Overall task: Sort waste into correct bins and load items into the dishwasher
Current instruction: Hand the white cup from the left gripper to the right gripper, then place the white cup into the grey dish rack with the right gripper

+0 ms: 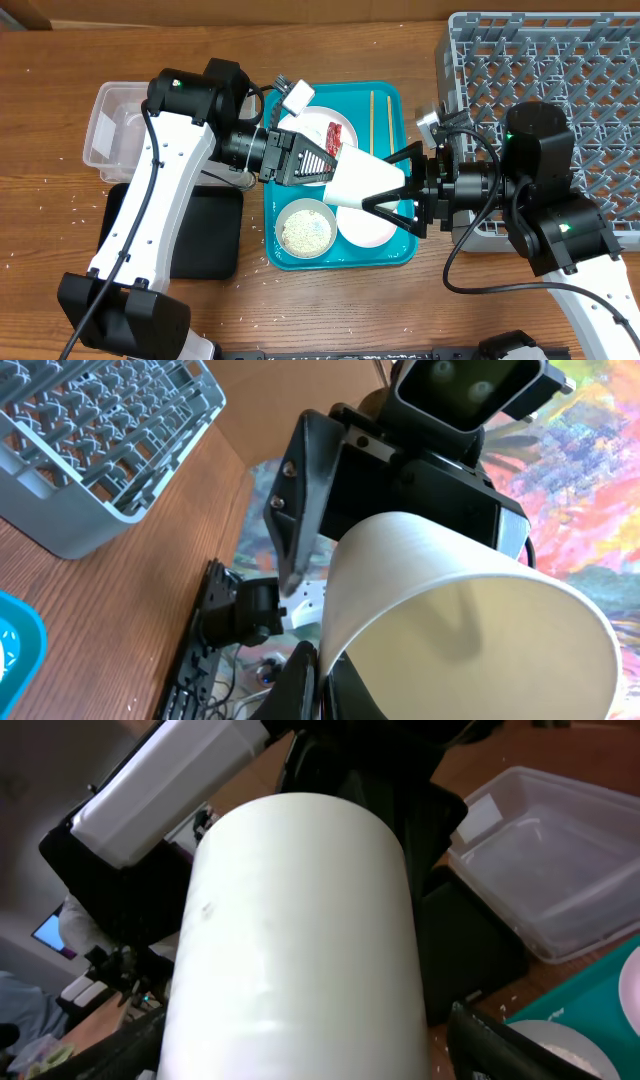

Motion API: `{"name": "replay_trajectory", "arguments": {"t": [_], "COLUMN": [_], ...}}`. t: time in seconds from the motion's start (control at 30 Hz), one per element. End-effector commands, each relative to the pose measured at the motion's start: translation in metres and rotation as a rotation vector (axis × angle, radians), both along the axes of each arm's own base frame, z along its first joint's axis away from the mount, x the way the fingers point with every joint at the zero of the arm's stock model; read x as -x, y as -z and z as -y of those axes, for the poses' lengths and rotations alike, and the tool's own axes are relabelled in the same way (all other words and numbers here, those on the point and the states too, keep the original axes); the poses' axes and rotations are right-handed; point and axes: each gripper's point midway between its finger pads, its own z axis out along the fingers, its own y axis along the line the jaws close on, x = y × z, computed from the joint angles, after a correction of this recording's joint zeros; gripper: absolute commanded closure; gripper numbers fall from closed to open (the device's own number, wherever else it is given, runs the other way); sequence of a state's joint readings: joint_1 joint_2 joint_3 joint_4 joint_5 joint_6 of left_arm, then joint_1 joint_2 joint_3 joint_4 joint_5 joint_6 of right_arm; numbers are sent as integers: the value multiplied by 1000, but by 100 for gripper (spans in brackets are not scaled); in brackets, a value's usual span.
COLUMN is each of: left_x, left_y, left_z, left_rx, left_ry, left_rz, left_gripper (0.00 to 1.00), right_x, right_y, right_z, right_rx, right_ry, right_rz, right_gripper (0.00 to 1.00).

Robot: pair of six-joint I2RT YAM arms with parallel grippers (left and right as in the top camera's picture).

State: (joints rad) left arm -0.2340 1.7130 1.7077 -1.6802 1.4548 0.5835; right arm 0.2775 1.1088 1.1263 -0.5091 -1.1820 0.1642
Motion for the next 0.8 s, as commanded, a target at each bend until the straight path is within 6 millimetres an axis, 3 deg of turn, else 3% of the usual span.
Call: {"name": "replay_trajectory", "arguments": {"t": [0.0,0.07,0.23,0.27,0.33,0.43,0.63,0.77], "left_x": [2,2,-3,-5,-11,-23,-26,-25], "left_y": [-7,-6,7,11,18,28,38,40], "left_z": [1,0,-8,-12,-21,-40,-49,-48], "left_rx": [34,29,-55,-84,-127,-193,-259,-271], "left_ry": [3,4,-17,-30,-59,-120,-139,-132], "left_rz": [36,38,18,11,-5,-33,-38,-35], "left_gripper": [96,94,43,39,36,31,31,32], "right_x": [-3,-2,-19,-22,-29,-39,-42,-40], "right_y": [-8,-7,6,9,15,28,63,92], "right_z": [1,1,20,27,45,94,204,242], "right_rx": [2,4,75,97,149,305,637,722], "right_ry": [25,25,184,234,347,627,1168,1284], "right_rz": [35,31,-18,-31,-62,-146,-369,-548], "right_gripper": [25,29,30,30,34,37,37,37]}}
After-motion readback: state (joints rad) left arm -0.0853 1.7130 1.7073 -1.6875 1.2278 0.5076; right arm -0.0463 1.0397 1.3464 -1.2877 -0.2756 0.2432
